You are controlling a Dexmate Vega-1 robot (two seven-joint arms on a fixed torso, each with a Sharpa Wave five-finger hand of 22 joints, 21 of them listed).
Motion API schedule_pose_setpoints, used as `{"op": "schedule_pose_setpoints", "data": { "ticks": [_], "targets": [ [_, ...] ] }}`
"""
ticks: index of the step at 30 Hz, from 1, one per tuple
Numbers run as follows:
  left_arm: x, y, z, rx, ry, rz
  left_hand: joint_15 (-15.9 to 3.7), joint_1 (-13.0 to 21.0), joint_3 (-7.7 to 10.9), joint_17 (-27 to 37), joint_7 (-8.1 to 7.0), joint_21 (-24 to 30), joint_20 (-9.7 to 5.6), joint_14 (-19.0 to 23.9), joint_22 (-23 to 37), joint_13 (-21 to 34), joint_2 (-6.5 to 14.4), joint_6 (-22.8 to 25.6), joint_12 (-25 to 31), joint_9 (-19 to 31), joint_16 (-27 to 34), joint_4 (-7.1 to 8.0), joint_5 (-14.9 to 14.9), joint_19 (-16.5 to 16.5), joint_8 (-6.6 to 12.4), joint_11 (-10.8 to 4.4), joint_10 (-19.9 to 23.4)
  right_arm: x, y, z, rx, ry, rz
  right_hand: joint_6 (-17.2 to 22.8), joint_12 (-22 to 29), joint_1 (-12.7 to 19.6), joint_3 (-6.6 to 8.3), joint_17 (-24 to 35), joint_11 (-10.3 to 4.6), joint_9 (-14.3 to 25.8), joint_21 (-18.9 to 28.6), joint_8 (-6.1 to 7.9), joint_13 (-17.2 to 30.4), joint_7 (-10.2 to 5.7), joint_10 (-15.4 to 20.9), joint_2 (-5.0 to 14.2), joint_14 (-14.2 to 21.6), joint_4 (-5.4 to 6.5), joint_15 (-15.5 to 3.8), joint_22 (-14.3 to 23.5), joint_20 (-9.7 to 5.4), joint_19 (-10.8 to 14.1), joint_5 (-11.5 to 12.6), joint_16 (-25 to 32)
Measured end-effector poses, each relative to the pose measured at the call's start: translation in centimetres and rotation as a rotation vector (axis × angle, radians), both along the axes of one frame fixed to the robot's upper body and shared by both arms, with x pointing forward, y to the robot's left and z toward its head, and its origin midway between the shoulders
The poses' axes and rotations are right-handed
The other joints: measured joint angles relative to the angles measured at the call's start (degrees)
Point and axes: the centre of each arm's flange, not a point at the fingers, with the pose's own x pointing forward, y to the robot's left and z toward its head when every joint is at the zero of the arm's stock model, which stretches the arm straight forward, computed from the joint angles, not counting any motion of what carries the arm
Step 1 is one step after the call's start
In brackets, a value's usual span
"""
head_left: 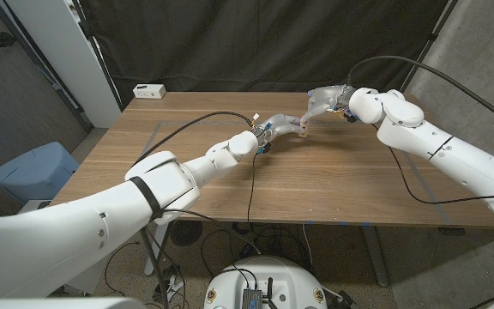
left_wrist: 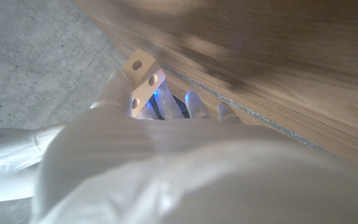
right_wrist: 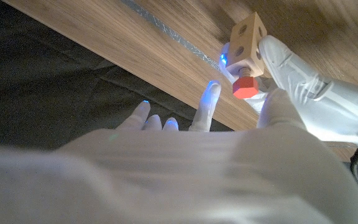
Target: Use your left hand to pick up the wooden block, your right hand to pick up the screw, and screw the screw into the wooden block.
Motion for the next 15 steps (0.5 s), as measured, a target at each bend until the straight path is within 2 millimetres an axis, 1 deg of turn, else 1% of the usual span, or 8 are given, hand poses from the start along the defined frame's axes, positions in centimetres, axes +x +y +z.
{"op": "schedule_pose_setpoints", "data": {
  "ticks": [2,4,6,8,10,12,14,15],
  "targets": [
    [0.04,-0.01,0.02,0.002,0.002,0.002,0.00,0.0,0.00,0.0,0.00,0.0,0.00,0.0,0.0,0.0,0.0,0.0,0.0,0.0,0.0,0.00,0.0,0.0,0.00,0.00,0.0,-0.02,-0.03,0.03,0.000,0.004,0.002,-2.4,-0.2,-0.2,-0.15,0.0,-0.02,-0.4,0.0,-1.01,0.0,-0.17,-1.3,0.23,-0.6,-0.15,0.17,0.0,0.18,-0.2,0.0,-0.1],
    [0.06,0.01,0.03,0.002,0.003,0.004,0.00,0.0,0.00,0.0,0.00,0.0,0.00,0.0,0.0,0.0,0.0,0.0,0.0,0.0,0.0,0.00,0.0,0.0,0.00,0.00,0.0,-0.07,0.00,0.12,-0.001,0.007,0.007,-5.3,-0.2,-0.2,-0.03,0.0,0.01,-1.2,0.0,-2.40,0.0,-0.49,-2.7,0.24,-1.3,-0.28,0.67,0.0,0.44,-0.6,0.0,-0.4],
    [0.08,0.03,0.02,0.002,0.004,0.005,0.00,0.0,0.00,0.0,0.00,0.0,0.00,0.0,0.0,0.0,0.0,0.0,0.0,0.0,0.0,0.00,0.0,0.0,-0.17,0.00,0.0,-0.14,0.04,0.22,-0.004,0.010,0.014,-7.2,-0.2,-0.2,0.51,0.0,0.26,-1.8,0.0,-3.36,0.0,-0.62,-3.8,0.29,-1.7,-0.82,1.13,0.0,0.34,-0.7,0.0,-0.7],
    [0.09,0.02,0.07,0.003,0.004,0.005,0.00,0.0,0.00,0.0,0.00,0.0,0.00,0.0,0.0,0.0,0.0,0.0,0.0,0.0,0.0,0.00,0.0,0.0,-0.18,-0.10,-0.4,-0.18,0.05,0.32,-0.007,0.016,0.020,-8.5,-0.4,0.8,1.04,0.0,0.46,-2.4,0.0,-4.26,0.0,-0.70,-4.8,1.28,-2.6,-1.35,1.28,0.0,0.56,-1.4,0.0,-0.8],
    [0.09,0.01,0.08,0.004,0.004,0.005,0.00,0.0,0.00,0.0,0.00,0.0,0.00,0.0,0.0,0.0,0.0,0.0,0.0,0.0,0.0,0.00,0.0,0.0,-0.18,-0.02,-0.6,-0.21,0.03,0.43,-0.011,0.024,0.026,-9.4,-0.4,1.2,1.46,0.0,0.61,-2.8,0.0,-4.89,0.0,-0.82,-5.7,1.70,-3.1,-1.77,1.64,0.0,0.73,-1.5,0.0,-1.1],
    [0.10,0.00,0.06,0.006,0.004,0.006,0.00,0.0,0.00,0.0,0.00,0.0,0.00,0.0,0.0,0.0,0.0,0.0,0.0,0.0,0.0,0.00,0.0,0.0,-0.22,-0.02,-0.6,-0.23,0.03,0.51,-0.014,0.031,0.031,-9.6,-0.4,1.8,1.78,-0.1,0.70,-3.2,0.0,-5.08,0.0,-1.01,-6.2,2.22,-3.1,-2.08,1.73,0.0,0.53,-1.8,0.0,-1.1],
    [0.09,-0.01,0.11,0.006,0.003,0.006,0.00,0.0,0.00,0.0,0.01,0.0,0.00,0.0,0.0,0.0,0.0,0.0,0.0,-0.1,0.0,0.00,0.0,0.0,-0.23,-0.02,-0.6,-0.23,0.01,0.56,-0.017,0.035,0.034,-10.0,-0.4,2.3,2.09,-0.2,0.73,-3.5,0.0,-5.55,0.0,-1.47,-6.7,2.71,-3.7,-2.39,1.62,0.0,0.72,-2.1,0.1,-1.1],
    [0.09,-0.02,0.16,0.006,0.003,0.005,0.00,0.0,0.00,0.0,0.01,0.0,0.00,0.0,0.0,0.0,0.0,0.0,0.0,-0.1,0.0,0.00,0.0,0.0,-0.23,-0.02,-0.6,-0.24,0.01,0.62,-0.019,0.039,0.037,-10.3,-0.4,2.7,2.28,-0.2,0.72,-3.6,0.0,-5.71,0.0,-1.70,-6.8,2.62,-3.8,-2.59,1.72,-0.1,0.72,-2.1,0.4,-1.1]
  ]
}}
